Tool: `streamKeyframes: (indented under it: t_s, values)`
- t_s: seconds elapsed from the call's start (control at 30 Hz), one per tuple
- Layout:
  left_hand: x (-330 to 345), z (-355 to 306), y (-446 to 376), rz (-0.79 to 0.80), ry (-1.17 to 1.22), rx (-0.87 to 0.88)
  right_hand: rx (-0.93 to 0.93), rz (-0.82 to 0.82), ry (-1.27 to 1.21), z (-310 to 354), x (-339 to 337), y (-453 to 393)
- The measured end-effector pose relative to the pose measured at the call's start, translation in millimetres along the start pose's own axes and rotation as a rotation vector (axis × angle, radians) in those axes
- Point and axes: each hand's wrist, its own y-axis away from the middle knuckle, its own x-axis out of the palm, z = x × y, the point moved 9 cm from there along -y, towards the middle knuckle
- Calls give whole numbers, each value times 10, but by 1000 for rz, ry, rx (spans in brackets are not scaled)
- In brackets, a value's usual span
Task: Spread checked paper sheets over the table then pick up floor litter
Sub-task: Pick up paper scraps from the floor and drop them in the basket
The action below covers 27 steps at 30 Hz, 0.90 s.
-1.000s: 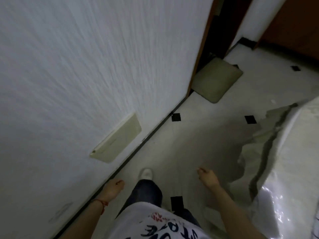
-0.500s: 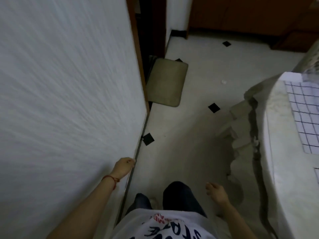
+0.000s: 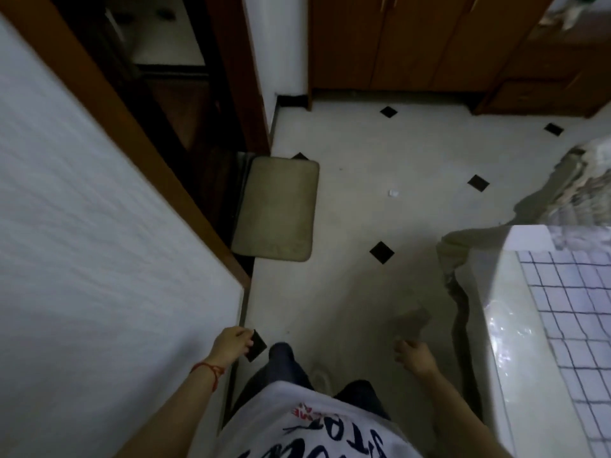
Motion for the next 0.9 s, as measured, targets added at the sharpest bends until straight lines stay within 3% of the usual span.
streamKeyframes:
  t_s: [0.2, 0.37, 0.9]
  values:
    - [-132, -784, -750, 28, -65, -13, -65, -64, -132, 1156, -509, -893]
    - [-201, -1768, -1520, 49, -156, 19, -33, -125, -164, 1696, -823, -1538]
    - [765, -6467, -3458, 251, -323, 369, 278, -237, -448, 2541, -1902, -3219]
